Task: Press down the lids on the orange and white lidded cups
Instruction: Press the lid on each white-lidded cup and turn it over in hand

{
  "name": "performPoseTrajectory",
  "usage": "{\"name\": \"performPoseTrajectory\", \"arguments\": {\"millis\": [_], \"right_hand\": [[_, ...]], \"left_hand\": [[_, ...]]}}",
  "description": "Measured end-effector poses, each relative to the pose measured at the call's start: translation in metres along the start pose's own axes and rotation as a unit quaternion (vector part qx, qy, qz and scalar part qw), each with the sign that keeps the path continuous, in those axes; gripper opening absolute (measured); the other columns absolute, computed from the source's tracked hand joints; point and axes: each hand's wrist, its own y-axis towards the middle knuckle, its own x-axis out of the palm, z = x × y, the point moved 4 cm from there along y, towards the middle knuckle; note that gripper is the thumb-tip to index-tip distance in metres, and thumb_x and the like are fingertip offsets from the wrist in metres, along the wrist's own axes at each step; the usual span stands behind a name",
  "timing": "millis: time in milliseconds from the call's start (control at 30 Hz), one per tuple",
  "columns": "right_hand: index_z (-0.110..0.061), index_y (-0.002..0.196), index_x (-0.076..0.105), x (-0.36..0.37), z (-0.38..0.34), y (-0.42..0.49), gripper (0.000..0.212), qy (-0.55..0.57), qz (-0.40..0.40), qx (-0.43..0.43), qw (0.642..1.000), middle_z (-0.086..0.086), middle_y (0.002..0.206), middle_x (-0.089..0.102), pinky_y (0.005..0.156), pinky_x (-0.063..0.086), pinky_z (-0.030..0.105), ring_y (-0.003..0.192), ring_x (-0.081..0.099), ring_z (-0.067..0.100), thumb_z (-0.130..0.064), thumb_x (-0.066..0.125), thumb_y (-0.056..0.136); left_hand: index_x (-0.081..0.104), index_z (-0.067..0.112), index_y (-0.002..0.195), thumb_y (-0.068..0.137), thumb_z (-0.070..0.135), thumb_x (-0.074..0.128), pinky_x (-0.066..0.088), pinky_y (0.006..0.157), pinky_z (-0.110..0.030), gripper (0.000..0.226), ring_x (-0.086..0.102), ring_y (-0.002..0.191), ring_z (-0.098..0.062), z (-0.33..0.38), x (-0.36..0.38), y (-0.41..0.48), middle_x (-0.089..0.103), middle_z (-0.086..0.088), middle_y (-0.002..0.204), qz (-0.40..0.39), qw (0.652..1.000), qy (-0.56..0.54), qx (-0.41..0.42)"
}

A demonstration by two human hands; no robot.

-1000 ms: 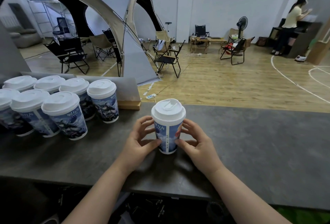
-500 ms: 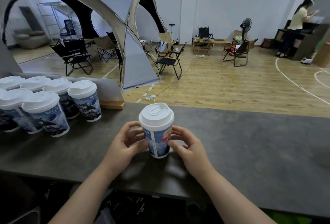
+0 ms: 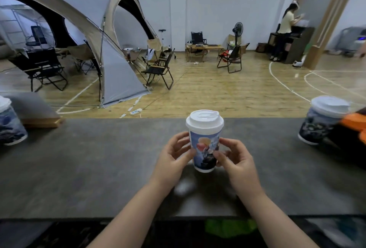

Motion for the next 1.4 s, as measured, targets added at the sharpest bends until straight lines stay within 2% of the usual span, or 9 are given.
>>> {"name": "performPoseTrajectory", "arguments": {"millis": [167, 300, 367, 533, 667, 800, 967, 1100, 1400], "right_hand": [[-0.027, 0.123, 0.061, -0.118, -0.010, -0.004, 0.055, -0.058, 0.062, -0.003, 0.996, 0.002, 0.120, 0.069, 0.079, 0.057, 0.025, 0.088, 0.065, 0.017, -0.010, 0.082, 0.076], [-0.040, 0.123, 0.055, -0.196, -0.025, -0.013, 0.061, -0.127, 0.100, -0.015, 0.987, -0.020, 0.120, 0.066, 0.080, 0.055, 0.020, 0.095, 0.066, 0.002, -0.032, 0.084, 0.070], [-0.041, 0.125, 0.052, -0.234, -0.029, -0.018, 0.065, -0.146, 0.128, -0.019, 0.981, -0.018, 0.122, 0.066, 0.084, 0.054, 0.023, 0.106, 0.065, 0.003, -0.036, 0.085, 0.069], [-0.038, 0.126, 0.055, -0.294, -0.029, -0.015, 0.062, -0.143, 0.178, -0.029, 0.973, -0.021, 0.119, 0.068, 0.085, 0.051, 0.013, 0.109, 0.066, 0.002, -0.020, 0.086, 0.075], [-0.028, 0.135, 0.056, -0.311, -0.022, -0.002, 0.067, -0.153, 0.202, -0.032, 0.967, -0.022, 0.123, 0.067, 0.091, 0.049, 0.011, 0.116, 0.061, -0.004, -0.017, 0.087, 0.077], [-0.024, 0.136, 0.057, -0.313, -0.007, 0.002, 0.067, -0.195, 0.226, -0.028, 0.954, -0.008, 0.131, 0.064, 0.106, 0.048, 0.035, 0.124, 0.058, 0.006, -0.023, 0.088, 0.076], [-0.032, 0.134, 0.057, -0.315, -0.002, 0.002, 0.066, -0.214, 0.226, -0.031, 0.950, -0.014, 0.130, 0.063, 0.104, 0.051, 0.036, 0.124, 0.058, 0.005, -0.029, 0.088, 0.076], [-0.036, 0.132, 0.057, -0.316, 0.000, 0.002, 0.067, -0.220, 0.234, -0.027, 0.947, -0.015, 0.128, 0.063, 0.102, 0.052, 0.036, 0.121, 0.059, 0.002, -0.024, 0.088, 0.074], [-0.026, 0.126, 0.061, -0.317, 0.000, -0.002, 0.056, -0.276, 0.247, -0.027, 0.929, -0.010, 0.118, 0.067, 0.092, 0.056, 0.033, 0.108, 0.065, 0.008, -0.021, 0.086, 0.076]], "left_hand": [[0.057, 0.031, 0.134, 0.081, 0.025, 0.078, 0.050, 0.103, -0.034, 0.057, 0.061, 0.121, -0.007, -0.025, 0.124, 0.015, 0.062, 0.006, 0.134, -0.088, 0.994, 0.067, -0.003], [0.049, 0.025, 0.142, 0.083, 0.019, 0.077, 0.048, 0.108, -0.043, 0.066, 0.060, 0.122, -0.010, -0.042, 0.211, 0.024, 0.061, 0.006, 0.135, -0.141, 0.988, 0.067, -0.005], [0.049, 0.029, 0.140, 0.081, 0.018, 0.077, 0.047, 0.108, -0.044, 0.066, 0.060, 0.124, -0.013, -0.048, 0.254, 0.029, 0.063, 0.005, 0.134, -0.164, 0.985, 0.057, -0.001], [0.051, 0.028, 0.139, 0.080, 0.017, 0.076, 0.050, 0.106, -0.040, 0.065, 0.061, 0.120, -0.006, -0.059, 0.326, 0.040, 0.065, 0.009, 0.131, -0.176, 0.983, 0.052, 0.000], [0.049, 0.033, 0.142, 0.085, 0.007, 0.075, 0.049, 0.107, -0.041, 0.068, 0.059, 0.122, -0.005, -0.065, 0.345, 0.048, 0.061, 0.004, 0.136, -0.156, 0.985, 0.067, 0.013], [0.047, 0.042, 0.137, 0.086, 0.005, 0.074, 0.048, 0.108, -0.038, 0.068, 0.057, 0.125, -0.003, -0.073, 0.347, 0.046, 0.058, 0.003, 0.140, -0.143, 0.984, 0.105, 0.028], [0.046, 0.047, 0.137, 0.088, 0.007, 0.073, 0.047, 0.090, -0.008, 0.069, 0.058, 0.115, 0.003, -0.077, 0.346, 0.050, 0.058, 0.009, 0.126, -0.126, 0.976, 0.163, 0.066], [0.039, 0.031, 0.151, 0.089, 0.007, 0.071, 0.049, 0.096, -0.016, 0.073, 0.062, 0.116, 0.000, -0.084, 0.346, 0.051, 0.068, 0.006, 0.123, -0.118, 0.984, 0.135, 0.024], [0.062, 0.031, 0.127, 0.091, 0.006, 0.068, 0.052, 0.095, -0.019, 0.045, 0.065, 0.113, 0.000, -0.085, 0.346, 0.050, 0.072, 0.014, 0.117, -0.117, 0.986, 0.118, 0.022]]}}
